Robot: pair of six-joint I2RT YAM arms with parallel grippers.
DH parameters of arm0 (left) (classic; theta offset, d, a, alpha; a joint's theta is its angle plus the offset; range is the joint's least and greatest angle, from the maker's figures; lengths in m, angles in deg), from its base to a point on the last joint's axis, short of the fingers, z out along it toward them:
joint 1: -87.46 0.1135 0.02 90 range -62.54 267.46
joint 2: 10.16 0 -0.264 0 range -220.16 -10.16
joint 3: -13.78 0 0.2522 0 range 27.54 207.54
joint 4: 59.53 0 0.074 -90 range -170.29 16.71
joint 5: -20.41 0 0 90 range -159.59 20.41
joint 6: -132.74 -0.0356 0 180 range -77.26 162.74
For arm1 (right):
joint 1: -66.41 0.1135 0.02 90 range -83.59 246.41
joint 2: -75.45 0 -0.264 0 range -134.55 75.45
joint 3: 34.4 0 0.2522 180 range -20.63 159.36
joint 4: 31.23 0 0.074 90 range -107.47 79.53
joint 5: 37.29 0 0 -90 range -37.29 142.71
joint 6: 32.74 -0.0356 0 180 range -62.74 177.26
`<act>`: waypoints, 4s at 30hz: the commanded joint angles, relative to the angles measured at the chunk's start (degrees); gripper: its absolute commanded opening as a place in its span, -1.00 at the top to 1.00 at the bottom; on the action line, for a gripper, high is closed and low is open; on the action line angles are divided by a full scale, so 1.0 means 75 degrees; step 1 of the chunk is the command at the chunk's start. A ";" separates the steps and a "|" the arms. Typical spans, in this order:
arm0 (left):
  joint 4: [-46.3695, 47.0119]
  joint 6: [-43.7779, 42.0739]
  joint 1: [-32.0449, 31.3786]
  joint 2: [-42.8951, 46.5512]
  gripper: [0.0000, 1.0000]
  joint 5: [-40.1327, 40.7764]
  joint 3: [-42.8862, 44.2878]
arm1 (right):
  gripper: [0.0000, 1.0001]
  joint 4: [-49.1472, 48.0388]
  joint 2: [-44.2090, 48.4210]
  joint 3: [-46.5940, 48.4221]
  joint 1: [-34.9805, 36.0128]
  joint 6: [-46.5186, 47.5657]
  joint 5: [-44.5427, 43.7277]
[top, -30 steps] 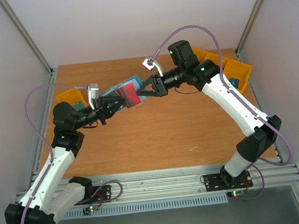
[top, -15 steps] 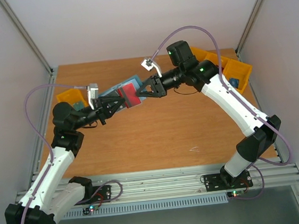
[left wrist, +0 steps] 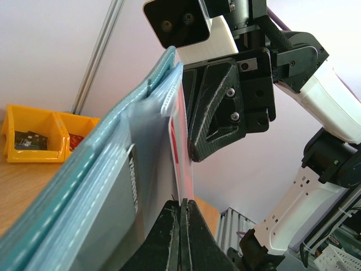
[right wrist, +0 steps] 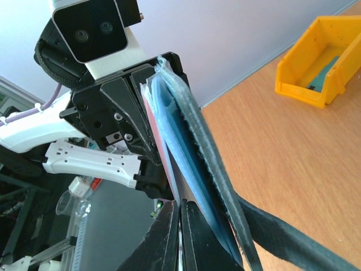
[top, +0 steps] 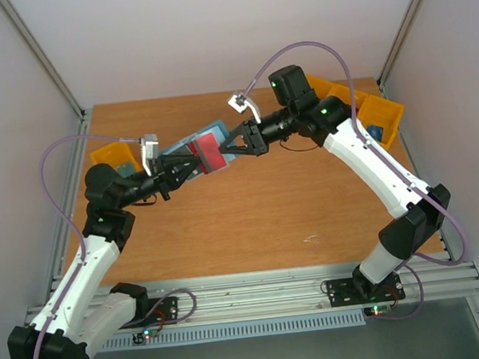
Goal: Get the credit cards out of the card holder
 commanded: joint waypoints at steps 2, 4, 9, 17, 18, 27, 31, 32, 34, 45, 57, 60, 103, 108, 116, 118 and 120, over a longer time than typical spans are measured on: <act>0.0376 0.0025 0.0037 0.0082 0.99 0.0010 -0.0043 | 0.98 0.0096 0.0399 -0.0024 -0.0214 0.0171 0.0098; 0.0383 0.0034 0.0035 0.0080 0.99 0.0020 -0.0043 | 0.98 0.0143 0.0418 -0.0016 -0.0245 0.0197 0.0099; 0.0325 0.0029 0.0033 0.0073 1.00 0.0068 -0.0026 | 0.98 0.0198 0.0426 -0.0008 -0.0260 0.0211 0.0223; -0.1006 -0.0749 0.0058 0.0203 0.99 0.1130 -0.0043 | 0.98 0.0104 0.0390 -0.0349 -0.0888 -0.0377 -0.0133; -0.1270 -0.0925 0.0057 0.0224 0.99 0.1280 -0.0049 | 0.98 0.0167 0.0359 -0.0385 -0.0923 -0.0408 -0.0235; -0.2766 -0.2641 0.0092 0.0411 0.99 0.2140 -0.0316 | 0.97 0.0303 -0.0237 -0.1042 -0.0920 -0.0798 -0.0705; -0.2244 -0.2539 0.0116 0.0425 1.00 0.1774 -0.0552 | 0.98 -0.0221 -0.0295 -0.1422 -0.0787 -0.0924 -0.0440; -0.2091 -0.2387 0.0117 0.0421 0.99 0.1661 -0.0603 | 0.98 -0.0319 -0.0287 -0.1473 -0.0727 -0.0886 -0.0392; -0.1903 -0.2203 0.0117 0.0402 0.99 0.1504 -0.0650 | 0.94 -0.0432 -0.0219 -0.1529 -0.0671 -0.0750 -0.0343; -0.0975 -0.1641 0.0126 0.0494 0.99 0.0884 -0.0636 | -0.36 -0.0484 0.0843 -0.1768 -0.0737 0.0474 -0.1375; -0.0703 -0.1693 0.0123 0.0581 1.00 0.0349 -0.0432 | -0.97 0.0624 0.0677 -0.0497 -0.0696 0.1956 -0.1767; -0.0644 -0.1637 0.0118 0.0555 0.99 0.0332 -0.0395 | -0.97 0.1121 0.0253 0.0218 -0.0418 0.2272 -0.1531; -0.0535 -0.1612 0.0117 0.0533 0.99 0.0818 -0.0461 | 0.97 -0.0233 -0.0834 0.0395 0.0444 0.0743 -0.1989; -0.0952 -0.1846 0.0124 0.0600 1.00 0.0958 -0.0513 | 0.98 -0.0521 -0.0588 0.0005 0.0179 0.0435 -0.2228; -0.2494 -0.3146 0.0186 0.0828 0.99 0.1664 -0.0747 | 0.98 -0.0709 -0.0166 -0.0879 -0.0603 -0.0178 -0.1930; -0.2698 -0.3255 0.0205 0.0823 1.00 0.1811 -0.0786 | 0.98 -0.0771 -0.0096 -0.1208 -0.0792 -0.0331 -0.1920; -0.2904 -0.3378 0.0220 0.0812 0.99 0.1935 -0.0811 | 0.98 -0.0772 -0.0079 -0.1420 -0.0910 -0.0431 -0.1898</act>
